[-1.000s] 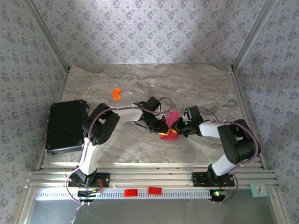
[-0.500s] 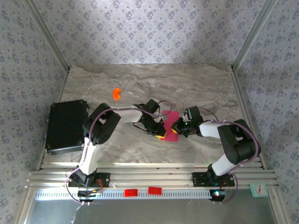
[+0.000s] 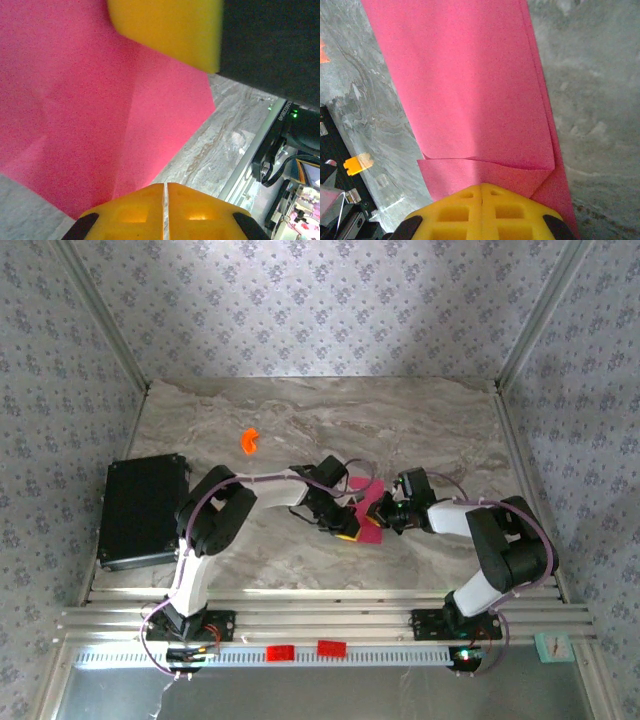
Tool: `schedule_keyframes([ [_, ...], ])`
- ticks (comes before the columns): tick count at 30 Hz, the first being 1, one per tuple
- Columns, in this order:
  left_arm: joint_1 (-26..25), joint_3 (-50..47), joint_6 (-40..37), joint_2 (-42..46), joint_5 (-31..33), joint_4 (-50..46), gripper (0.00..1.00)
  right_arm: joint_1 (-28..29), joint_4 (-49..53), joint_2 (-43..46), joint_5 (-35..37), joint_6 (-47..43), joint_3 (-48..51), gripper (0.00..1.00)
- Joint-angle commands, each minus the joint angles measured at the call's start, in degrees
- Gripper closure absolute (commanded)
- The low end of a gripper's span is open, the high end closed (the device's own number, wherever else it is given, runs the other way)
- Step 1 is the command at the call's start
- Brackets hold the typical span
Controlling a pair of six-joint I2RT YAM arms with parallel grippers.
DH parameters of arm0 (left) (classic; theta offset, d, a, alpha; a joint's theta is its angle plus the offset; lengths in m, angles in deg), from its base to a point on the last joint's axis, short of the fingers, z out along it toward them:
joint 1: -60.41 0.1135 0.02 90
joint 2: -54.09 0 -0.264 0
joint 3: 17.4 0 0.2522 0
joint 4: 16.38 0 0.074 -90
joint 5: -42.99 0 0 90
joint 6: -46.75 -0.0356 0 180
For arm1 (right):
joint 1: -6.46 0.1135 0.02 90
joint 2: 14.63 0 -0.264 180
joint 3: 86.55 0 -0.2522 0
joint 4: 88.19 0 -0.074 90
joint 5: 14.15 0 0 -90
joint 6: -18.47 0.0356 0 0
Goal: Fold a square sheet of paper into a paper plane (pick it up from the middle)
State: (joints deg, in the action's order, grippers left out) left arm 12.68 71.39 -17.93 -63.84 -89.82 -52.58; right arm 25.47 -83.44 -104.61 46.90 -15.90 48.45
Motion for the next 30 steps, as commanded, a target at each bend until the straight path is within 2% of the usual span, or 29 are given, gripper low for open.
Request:
schedule_keyframes([
  [1,0.6,1.6,-1.2,-1.5,-0.5,-0.5,0.89,-0.5,8.7,-1.3,4.3,-0.5,2.8,0.98],
  [12,2.4,-3.2,-0.2,-0.3,-1.9,2.3,0.89,-0.7,8.5,-1.8,4.1,-0.7,3.1,0.98],
  [23,2.6,-8.4,0.5,3.1,0.9,3.2,0.89,-1.1,8.5,-1.9,4.0,-0.9,3.4,0.98],
  [30,2.6,-10.7,0.5,7.6,1.6,3.6,0.93,-1.1,8.1,-1.8,4.0,-0.8,3.6,0.98],
])
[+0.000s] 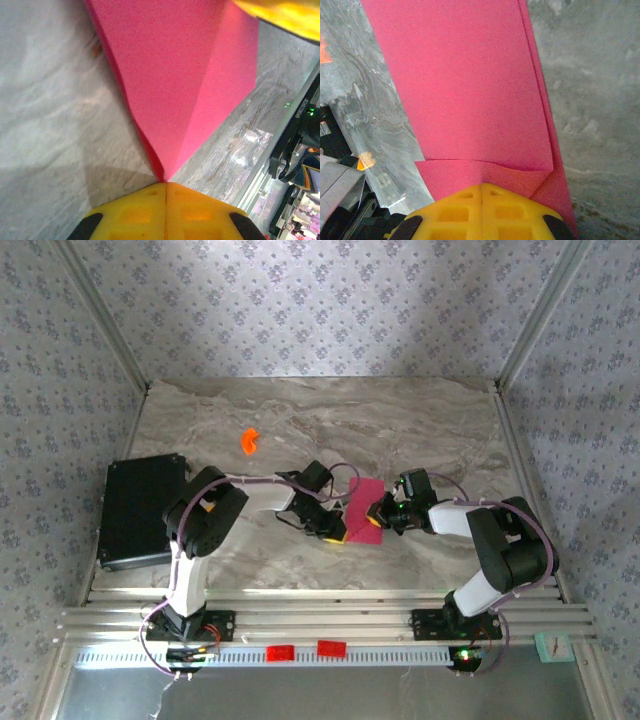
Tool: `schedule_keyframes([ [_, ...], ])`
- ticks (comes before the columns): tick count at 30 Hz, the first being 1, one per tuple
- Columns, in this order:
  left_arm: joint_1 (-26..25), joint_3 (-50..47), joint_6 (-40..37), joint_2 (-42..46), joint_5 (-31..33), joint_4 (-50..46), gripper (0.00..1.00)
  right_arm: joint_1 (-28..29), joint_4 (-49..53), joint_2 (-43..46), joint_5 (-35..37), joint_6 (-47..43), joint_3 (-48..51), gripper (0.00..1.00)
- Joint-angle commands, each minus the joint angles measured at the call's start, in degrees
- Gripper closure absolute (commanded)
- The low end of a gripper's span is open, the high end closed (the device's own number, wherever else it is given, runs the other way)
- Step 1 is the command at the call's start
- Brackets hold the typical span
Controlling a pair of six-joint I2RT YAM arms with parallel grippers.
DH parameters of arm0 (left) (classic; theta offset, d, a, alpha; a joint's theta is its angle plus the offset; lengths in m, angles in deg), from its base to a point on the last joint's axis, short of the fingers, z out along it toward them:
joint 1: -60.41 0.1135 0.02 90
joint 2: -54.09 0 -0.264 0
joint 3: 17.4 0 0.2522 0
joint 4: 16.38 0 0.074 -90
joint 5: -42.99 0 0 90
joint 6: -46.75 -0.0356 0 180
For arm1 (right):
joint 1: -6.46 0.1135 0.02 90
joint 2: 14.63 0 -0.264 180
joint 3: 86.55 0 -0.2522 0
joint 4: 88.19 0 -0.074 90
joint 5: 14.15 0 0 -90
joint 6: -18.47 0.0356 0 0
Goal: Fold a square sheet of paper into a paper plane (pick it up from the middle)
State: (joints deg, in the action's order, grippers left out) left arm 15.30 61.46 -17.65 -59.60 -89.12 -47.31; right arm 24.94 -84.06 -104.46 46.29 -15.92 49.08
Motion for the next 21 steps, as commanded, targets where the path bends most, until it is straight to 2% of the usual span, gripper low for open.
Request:
schedule_keyframes([
  [1,0.0,-0.8,0.4,4.2,1.0,-1.2,0.93,-0.6,8.7,-1.9,4.7,-0.8,3.0,0.98],
  [5,0.1,0.8,2.8,4.6,0.7,1.5,0.94,-0.6,8.3,-1.9,4.6,-0.6,3.1,0.98],
  [12,-0.1,5.7,6.0,0.1,-1.1,5.4,0.93,-0.5,8.5,-1.7,4.7,-0.4,2.9,0.98],
  [18,-0.8,10.5,4.1,-5.1,-2.0,1.9,0.90,-0.4,8.8,-1.8,4.7,-0.5,2.6,0.98],
  [21,-0.9,9.9,2.8,-6.4,0.1,-0.5,0.91,-0.4,8.8,-1.7,4.6,-0.4,2.5,0.98],
])
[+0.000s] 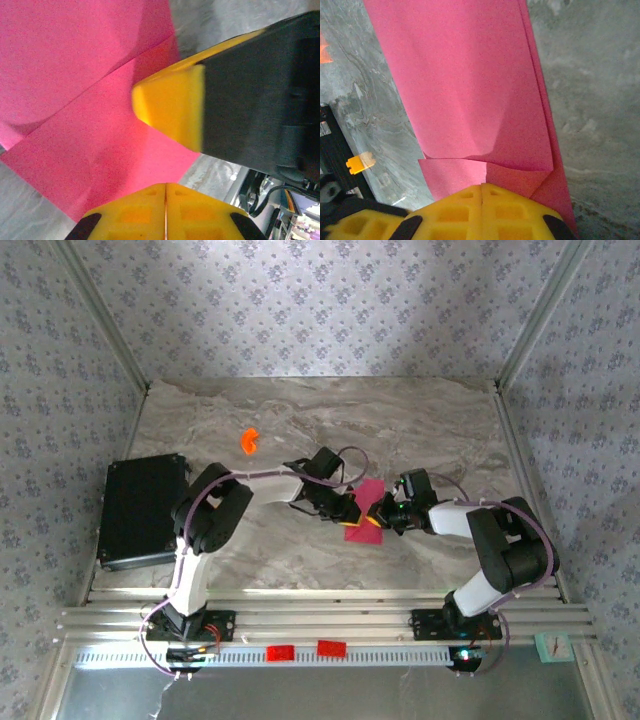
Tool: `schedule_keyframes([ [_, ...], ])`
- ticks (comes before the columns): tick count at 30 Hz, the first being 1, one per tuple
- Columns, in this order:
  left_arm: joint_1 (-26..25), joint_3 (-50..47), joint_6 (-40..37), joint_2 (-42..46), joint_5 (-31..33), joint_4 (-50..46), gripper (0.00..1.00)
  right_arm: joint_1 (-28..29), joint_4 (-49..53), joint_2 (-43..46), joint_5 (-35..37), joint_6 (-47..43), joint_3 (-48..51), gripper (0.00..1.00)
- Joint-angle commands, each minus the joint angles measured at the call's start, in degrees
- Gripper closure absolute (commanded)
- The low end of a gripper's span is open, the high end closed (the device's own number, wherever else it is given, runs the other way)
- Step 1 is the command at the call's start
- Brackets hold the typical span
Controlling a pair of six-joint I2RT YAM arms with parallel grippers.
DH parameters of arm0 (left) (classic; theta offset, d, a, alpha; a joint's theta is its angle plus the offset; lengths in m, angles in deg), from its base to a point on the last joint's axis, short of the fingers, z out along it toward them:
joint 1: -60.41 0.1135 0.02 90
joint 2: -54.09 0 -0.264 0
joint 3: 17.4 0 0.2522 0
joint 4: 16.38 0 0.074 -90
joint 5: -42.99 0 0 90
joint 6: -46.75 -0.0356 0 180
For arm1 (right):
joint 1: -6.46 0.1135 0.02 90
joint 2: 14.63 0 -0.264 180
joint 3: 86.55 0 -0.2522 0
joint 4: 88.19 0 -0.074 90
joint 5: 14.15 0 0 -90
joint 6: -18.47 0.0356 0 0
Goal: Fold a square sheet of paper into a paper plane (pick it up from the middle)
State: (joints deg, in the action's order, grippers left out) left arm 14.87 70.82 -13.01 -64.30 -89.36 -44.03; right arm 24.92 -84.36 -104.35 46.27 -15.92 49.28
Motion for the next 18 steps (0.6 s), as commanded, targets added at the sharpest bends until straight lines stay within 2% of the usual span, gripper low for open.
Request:
schedule_keyframes([
  [1,-0.5,-0.5,-2.3,-1.8,1.2,-3.9,0.92,-0.4,9.0,-1.7,4.6,-0.4,2.1,0.98],
  [4,-0.6,-2.7,-4.6,-1.6,1.1,-6.1,0.92,-0.3,9.0,-1.7,4.1,-0.7,1.5,0.98],
  [8,-0.4,-6.3,-7.8,-0.4,4.2,-8.9,0.94,-0.5,9.7,-0.7,3.5,-1.6,0.1,0.97],
  [18,-0.5,-9.1,-4.8,0.2,2.8,-5.0,0.97,1.6,8.2,7.1,2.2,-2.7,-2.3,0.93],
])
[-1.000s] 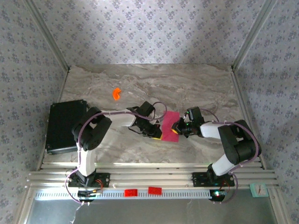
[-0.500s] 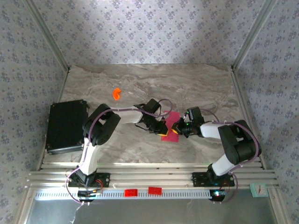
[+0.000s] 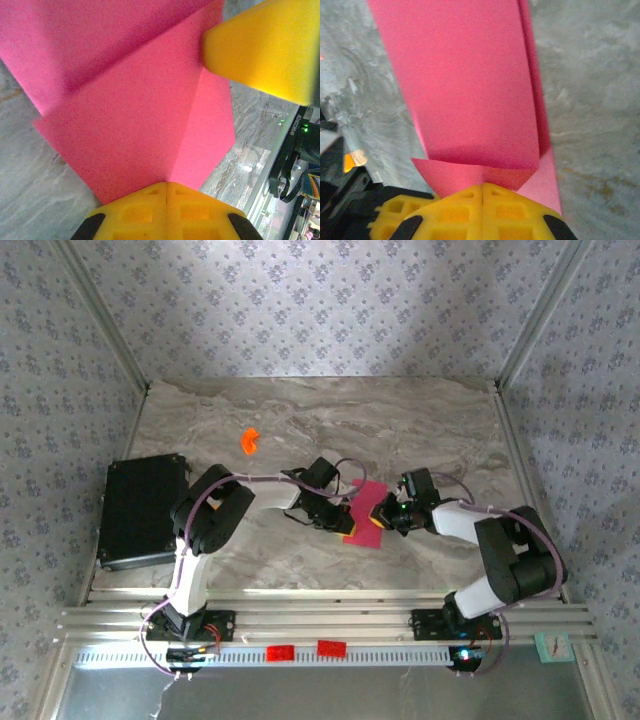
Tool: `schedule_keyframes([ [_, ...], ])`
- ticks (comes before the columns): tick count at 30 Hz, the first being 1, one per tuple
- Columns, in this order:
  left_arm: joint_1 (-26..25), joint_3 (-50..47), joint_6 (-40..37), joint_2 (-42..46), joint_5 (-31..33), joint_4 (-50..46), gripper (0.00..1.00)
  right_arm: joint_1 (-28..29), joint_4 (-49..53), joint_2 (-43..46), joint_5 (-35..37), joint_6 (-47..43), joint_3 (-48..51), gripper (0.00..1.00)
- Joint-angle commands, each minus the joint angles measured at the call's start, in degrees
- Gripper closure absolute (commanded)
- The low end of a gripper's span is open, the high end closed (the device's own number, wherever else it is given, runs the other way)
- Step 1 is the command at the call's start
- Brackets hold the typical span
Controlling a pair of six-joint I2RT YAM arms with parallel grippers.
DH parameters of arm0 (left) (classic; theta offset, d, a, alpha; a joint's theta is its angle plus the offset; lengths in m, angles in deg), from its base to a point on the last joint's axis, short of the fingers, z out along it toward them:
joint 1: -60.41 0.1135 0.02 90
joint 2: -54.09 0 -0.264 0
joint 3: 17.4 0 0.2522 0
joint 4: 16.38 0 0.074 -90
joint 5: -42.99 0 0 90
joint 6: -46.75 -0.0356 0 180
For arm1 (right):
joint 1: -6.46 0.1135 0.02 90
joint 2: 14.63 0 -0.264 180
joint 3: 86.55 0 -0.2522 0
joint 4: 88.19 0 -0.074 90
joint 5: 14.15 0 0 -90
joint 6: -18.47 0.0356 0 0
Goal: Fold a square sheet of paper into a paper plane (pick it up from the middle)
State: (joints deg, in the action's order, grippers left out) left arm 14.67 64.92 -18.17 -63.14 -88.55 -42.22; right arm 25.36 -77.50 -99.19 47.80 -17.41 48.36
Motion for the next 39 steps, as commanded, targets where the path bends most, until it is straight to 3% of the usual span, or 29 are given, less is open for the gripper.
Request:
schedule_keyframes([
  [1,-0.3,-3.3,0.6,-1.1,1.7,-6.5,0.97,1.9,0.0,1.5,-0.1,-0.9,-1.3,0.94],
  [7,-0.3,-2.9,0.7,-1.7,1.7,-6.2,1.00,5.3,-4.8,-4.6,0.7,1.6,0.0,0.95],
  [13,-0.1,-2.9,-1.4,-3.7,1.4,-7.6,1.00,0.0,-6.1,-3.8,0.1,0.8,4.0,0.96],
  [27,-0.1,-4.4,-0.8,-4.1,1.5,-6.2,1.00,-9.6,-0.9,0.7,-1.1,-3.2,2.9,0.95],
  [34,-0.1,-4.2,0.5,-3.1,1.5,-5.2,1.00,-6.9,1.5,7.4,-0.3,-3.2,1.2,0.93],
  [39,-0.1,-3.6,1.1,-2.4,1.2,-5.1,1.00,-1.1,-2.3,3.3,-0.3,-0.2,0.2,0.93],
])
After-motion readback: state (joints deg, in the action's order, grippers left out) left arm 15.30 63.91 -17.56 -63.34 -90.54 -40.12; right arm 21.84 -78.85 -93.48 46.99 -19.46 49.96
